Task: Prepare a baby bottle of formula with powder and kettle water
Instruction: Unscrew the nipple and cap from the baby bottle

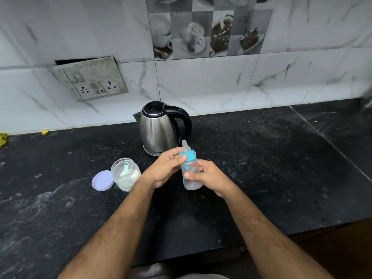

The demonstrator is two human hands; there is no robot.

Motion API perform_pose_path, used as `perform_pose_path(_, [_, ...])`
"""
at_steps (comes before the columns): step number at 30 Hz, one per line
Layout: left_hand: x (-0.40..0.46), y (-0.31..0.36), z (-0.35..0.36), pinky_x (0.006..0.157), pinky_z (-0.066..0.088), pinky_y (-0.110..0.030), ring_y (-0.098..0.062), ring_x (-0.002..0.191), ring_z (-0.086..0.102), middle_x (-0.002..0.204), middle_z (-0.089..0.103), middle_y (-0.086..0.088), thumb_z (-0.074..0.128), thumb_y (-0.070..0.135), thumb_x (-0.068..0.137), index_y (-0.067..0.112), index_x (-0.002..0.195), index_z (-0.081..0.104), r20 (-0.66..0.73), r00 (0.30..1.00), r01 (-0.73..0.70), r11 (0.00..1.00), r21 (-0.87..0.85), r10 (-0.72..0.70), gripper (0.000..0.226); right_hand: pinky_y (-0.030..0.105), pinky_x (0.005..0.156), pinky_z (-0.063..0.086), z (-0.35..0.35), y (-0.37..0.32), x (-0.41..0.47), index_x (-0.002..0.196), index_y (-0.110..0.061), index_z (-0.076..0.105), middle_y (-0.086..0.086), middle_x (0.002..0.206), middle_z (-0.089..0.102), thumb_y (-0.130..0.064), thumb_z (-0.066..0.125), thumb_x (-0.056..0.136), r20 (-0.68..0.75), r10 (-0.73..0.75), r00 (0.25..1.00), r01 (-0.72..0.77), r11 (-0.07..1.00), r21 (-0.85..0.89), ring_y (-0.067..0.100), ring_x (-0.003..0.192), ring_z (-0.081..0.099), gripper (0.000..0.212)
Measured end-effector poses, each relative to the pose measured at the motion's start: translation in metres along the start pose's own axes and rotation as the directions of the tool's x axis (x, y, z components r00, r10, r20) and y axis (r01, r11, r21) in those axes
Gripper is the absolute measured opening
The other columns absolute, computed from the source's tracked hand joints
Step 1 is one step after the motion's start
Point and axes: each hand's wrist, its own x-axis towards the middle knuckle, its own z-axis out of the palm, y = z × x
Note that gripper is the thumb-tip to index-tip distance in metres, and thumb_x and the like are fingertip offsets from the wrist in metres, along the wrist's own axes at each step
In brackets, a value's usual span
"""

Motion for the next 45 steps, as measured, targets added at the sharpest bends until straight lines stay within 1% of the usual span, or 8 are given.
perform_pose_path(7, [0.004,-0.013,0.025,0.074,0.057,-0.024,-0.023,0.092,0.073,0.099,0.077,-0.009,0.073,0.014,0.087,0.012,0.108,0.069,-0.306,0.948,-0.082,0.996,0.035,0.088,0.022,0.018,0.068,0.049,0.018,0.011,0.001,0.107,-0.024,0.066,-0.01,0.092,0.07,-0.031,0.081,0.076,-0.416,-0.035,0.908,-0.124,0.929,-0.349,0.004,0.083,0.065,0.036])
perform_pose_path(10, [0.004,-0.018,0.036,0.065,0.057,-0.023,-0.019,0.081,0.075,0.095,0.076,-0.009,0.084,0.013,0.076,0.01,0.104,0.064,-0.477,0.878,-0.062,0.998,-0.014,0.048,0.034,0.02,0.068,0.049,0.024,0.016,0.0,0.107,-0.026,0.064,-0.011,0.093,0.07,-0.034,0.082,0.073,-0.417,-0.032,0.908,-0.14,0.917,-0.373,0.004,0.082,0.065,0.039])
perform_pose_path(16, [-0.005,-0.018,0.026,0.091,0.055,-0.025,-0.014,0.12,0.063,0.131,0.063,0.003,0.067,0.02,0.09,0.017,0.139,0.048,-0.209,0.976,0.042,0.996,-0.08,-0.058,0.052,0.015,0.068,0.047,0.028,0.02,-0.01,0.103,-0.028,0.067,-0.012,0.09,0.07,-0.031,0.083,0.072,-0.324,-0.033,0.946,-0.093,0.927,-0.364,0.002,0.082,0.066,0.034])
perform_pose_path(22, [-0.018,-0.022,0.002,0.104,0.048,-0.041,-0.027,0.119,0.063,0.132,0.064,-0.014,0.061,0.017,0.09,0.008,0.136,0.055,-0.046,0.998,0.02,0.97,-0.243,-0.032,0.047,0.032,0.081,0.056,0.023,0.016,-0.01,0.101,-0.021,0.07,-0.004,0.093,0.073,-0.025,0.082,0.075,-0.302,0.005,0.953,-0.093,0.956,-0.277,0.012,0.086,0.069,0.028])
perform_pose_path(28, [-0.02,-0.018,0.004,0.083,0.054,-0.024,-0.019,0.102,0.07,0.113,0.073,-0.008,0.074,0.016,0.079,0.027,0.114,0.072,-0.112,0.994,-0.027,0.996,-0.089,0.017,0.036,0.028,0.081,0.056,0.025,0.017,-0.012,0.105,-0.023,0.068,-0.007,0.094,0.072,-0.028,0.082,0.076,-0.283,-0.018,0.959,-0.076,0.945,-0.319,0.008,0.086,0.068,0.033])
perform_pose_path(35, [-0.021,-0.02,0.015,0.093,0.053,-0.024,-0.008,0.128,0.055,0.142,0.053,0.009,0.076,0.017,0.074,0.025,0.146,0.04,-0.183,0.983,-0.025,0.996,-0.086,0.009,0.081,0.024,0.079,0.055,0.037,0.021,-0.015,0.112,-0.021,0.068,-0.007,0.097,0.073,-0.027,0.083,0.074,-0.23,-0.055,0.972,-0.028,0.939,-0.343,0.006,0.087,0.069,0.042])
perform_pose_path(39, [-0.027,-0.022,0.011,0.106,0.047,-0.033,-0.013,0.131,0.055,0.143,0.056,0.006,0.067,0.022,0.083,0.021,0.143,0.048,-0.127,0.992,0.003,0.985,-0.172,-0.026,0.063,0.015,0.067,0.046,0.032,0.023,-0.014,0.102,-0.022,0.068,-0.009,0.09,0.071,-0.029,0.083,0.074,-0.281,-0.057,0.958,-0.051,0.931,-0.363,0.003,0.079,0.066,0.032])
perform_pose_path(45, [-0.031,-0.026,0.004,0.091,0.053,-0.027,-0.022,0.111,0.067,0.121,0.071,-0.011,0.063,0.008,0.093,0.012,0.129,0.061,-0.14,0.99,-0.032,0.999,-0.019,0.029,0.036,0.018,0.071,0.048,0.026,0.027,-0.014,0.103,-0.027,0.065,-0.012,0.091,0.068,-0.029,0.084,0.075,-0.306,-0.026,0.952,-0.098,0.919,-0.382,0.003,0.084,0.065,0.034])
